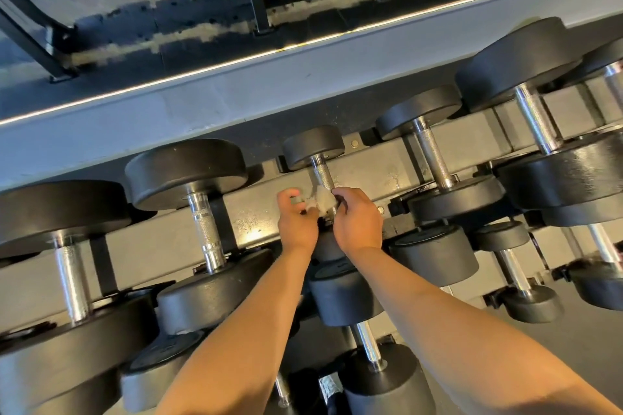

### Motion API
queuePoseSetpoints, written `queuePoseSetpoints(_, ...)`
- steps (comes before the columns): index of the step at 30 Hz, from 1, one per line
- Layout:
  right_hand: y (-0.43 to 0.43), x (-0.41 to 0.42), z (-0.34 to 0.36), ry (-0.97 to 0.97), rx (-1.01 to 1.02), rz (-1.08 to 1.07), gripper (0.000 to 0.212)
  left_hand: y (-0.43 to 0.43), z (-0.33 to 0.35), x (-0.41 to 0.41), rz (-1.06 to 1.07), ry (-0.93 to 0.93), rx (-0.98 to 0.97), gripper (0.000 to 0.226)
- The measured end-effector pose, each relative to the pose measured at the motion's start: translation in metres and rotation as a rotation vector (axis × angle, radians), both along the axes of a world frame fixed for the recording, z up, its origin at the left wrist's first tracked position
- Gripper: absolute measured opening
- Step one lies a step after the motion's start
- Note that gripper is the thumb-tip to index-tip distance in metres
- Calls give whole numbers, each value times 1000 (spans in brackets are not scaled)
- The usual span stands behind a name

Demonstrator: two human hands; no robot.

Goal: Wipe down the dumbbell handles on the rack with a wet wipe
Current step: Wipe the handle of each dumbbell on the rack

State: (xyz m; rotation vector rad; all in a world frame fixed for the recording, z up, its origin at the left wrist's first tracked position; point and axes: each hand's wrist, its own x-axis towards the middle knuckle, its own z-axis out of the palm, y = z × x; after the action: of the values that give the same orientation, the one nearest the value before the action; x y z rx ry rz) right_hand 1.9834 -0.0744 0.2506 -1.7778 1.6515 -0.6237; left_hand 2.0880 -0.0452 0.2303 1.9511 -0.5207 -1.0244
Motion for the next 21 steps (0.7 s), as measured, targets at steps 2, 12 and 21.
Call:
queuePoseSetpoints(2, 0, -1, 0, -2, -4, 4, 33, -12, -2, 0, 31, -89, -12, 26)
queuePoseSetpoints(12, -1, -2, -2, -50, 21, -17, 30, -21, -5, 1, -378, 27, 280, 27)
queuePoseSetpoints(21, -1, -2, -5, -102, 8, -32, 27, -13, 13, 1, -462, 26, 342, 24)
